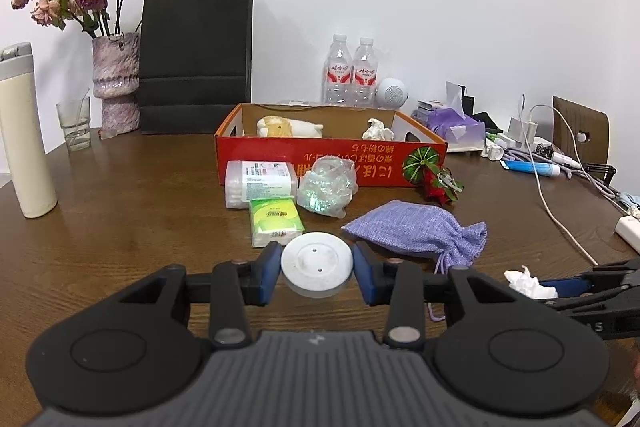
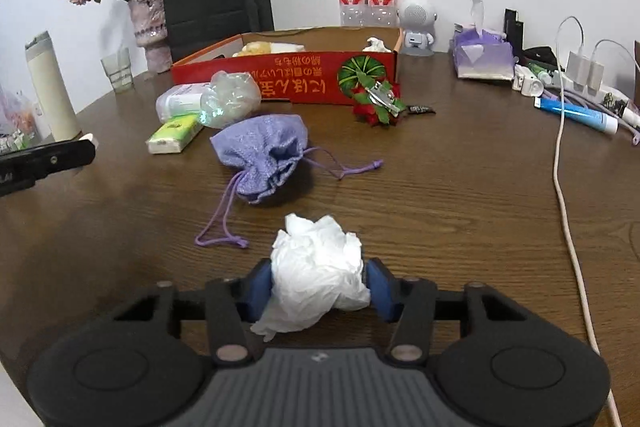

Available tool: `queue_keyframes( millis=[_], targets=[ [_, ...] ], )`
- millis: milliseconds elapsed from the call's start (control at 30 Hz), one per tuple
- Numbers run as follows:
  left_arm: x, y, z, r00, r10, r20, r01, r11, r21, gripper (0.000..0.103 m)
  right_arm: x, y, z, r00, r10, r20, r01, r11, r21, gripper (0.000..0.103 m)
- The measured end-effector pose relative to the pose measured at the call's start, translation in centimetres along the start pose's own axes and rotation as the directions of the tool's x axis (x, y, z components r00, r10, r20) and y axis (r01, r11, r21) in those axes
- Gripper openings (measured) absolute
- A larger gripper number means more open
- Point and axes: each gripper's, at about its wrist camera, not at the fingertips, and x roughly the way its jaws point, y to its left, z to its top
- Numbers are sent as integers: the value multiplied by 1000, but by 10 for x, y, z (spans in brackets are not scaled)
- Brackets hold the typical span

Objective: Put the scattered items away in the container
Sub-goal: 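Carry the cap and tissue in both grippers over the box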

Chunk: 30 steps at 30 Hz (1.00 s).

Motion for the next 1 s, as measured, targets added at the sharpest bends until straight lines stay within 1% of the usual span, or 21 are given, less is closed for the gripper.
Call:
queue_keyframes(
  millis=[33,67,133,167,233,300,333,367,400,467,500,567,633,700,733,767,800,833,933,1000],
  targets=[
    [-1,-1,0,1000,0,3,0,1000,2,40,-1,4,0,1000,-24,11,24,999,-21,46],
    [-2,-2,1,1000,1,7,-1,1000,6,40,-2,7,0,999,-30,21,31,999,-32,43],
    [-6,-3,2,1000,6,22,-6,1000,6,40,-8,9,2,998,-10,59,11,1000,-17,42],
    [-8,-3,3,999,6,32,-6,1000,5,40,-11,11,3,997,-22,76,24,999,-25,42],
    [-13,-4,5,999,9,54,-9,1000,4,40,-17,13,7,993,-9,114,10,1000,-14,42],
    [-16,-7,8,997,19,77,-20,1000,15,40,-20,17,13,991,-18,136,21,1000,-20,42],
    [-17,-9,10,995,25,91,-27,999,21,40,-22,17,16,989,-1,146,2,1000,-6,42],
    [-18,-10,12,995,24,101,-26,999,27,40,-23,18,20,987,-7,158,8,1000,-2,42],
    [-19,-11,14,994,16,110,-19,999,33,40,-24,20,23,986,-15,166,18,1000,-15,42],
    [-18,-12,18,993,-13,115,8,999,45,40,-24,21,29,985,-4,173,7,1000,-13,42],
    [-17,-14,20,993,-8,118,2,999,51,40,-25,23,33,984,-12,180,16,1000,-21,42],
    [-15,-14,25,991,2,130,-9,999,50,40,-25,23,40,982,18,186,-16,1000,-9,42],
    [-15,-11,31,989,14,148,-19,999,34,40,-27,27,47,978,-20,208,27,999,-31,42],
    [-15,-11,37,985,28,168,-34,999,31,40,-32,25,55,973,-1,230,3,1000,-7,42],
    [-15,-11,40,983,33,179,-38,999,27,40,-34,28,58,970,-20,244,26,999,-21,42],
    [-16,-10,44,981,36,188,-41,999,22,40,-36,30,61,967,-21,255,30,999,-31,42],
    [-16,-11,49,980,44,196,-48,999,17,40,-38,29,66,964,-3,266,8,1000,-19,42],
    [-16,-11,54,977,51,205,-55,998,14,40,-39,29,71,962,2,273,3,1000,-15,42],
    [-11,-14,77,972,57,230,-61,998,13,40,-41,34,91,951,-32,308,45,998,-38,42],
    [-5,-14,96,972,56,229,-58,998,2,40,-41,33,109,948,-18,318,28,999,-25,42]
  ],
)
